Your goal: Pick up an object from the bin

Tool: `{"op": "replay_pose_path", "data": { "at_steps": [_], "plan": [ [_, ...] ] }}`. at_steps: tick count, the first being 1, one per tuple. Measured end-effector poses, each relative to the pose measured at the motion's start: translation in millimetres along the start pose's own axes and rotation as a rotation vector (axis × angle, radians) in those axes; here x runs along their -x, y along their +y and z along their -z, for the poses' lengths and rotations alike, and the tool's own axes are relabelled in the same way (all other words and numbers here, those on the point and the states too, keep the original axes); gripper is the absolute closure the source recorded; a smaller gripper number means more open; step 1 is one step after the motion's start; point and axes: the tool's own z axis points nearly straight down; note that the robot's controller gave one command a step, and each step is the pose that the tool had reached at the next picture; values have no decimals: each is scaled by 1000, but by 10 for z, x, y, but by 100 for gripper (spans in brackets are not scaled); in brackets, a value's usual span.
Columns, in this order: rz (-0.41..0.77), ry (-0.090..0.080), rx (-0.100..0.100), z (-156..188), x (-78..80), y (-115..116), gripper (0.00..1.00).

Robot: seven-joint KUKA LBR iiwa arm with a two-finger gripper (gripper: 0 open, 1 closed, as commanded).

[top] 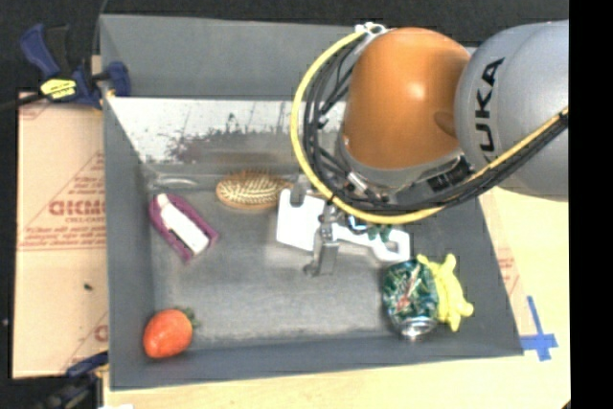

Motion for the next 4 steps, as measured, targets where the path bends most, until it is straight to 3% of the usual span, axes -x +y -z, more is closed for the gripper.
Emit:
{"op": "replay_pose_path", "data": {
  "at_steps": [1, 2, 3, 4],
  "plan": [
    [-4, -7, 1, 42, 5, -6, 0],
    [-157, -13, 2, -1355, 330, -661, 0],
    [-197, -19, 6, -1744, 440, -597, 0],
    [-249, -14, 2, -1450, 374, -962, 0]
  ]
}}
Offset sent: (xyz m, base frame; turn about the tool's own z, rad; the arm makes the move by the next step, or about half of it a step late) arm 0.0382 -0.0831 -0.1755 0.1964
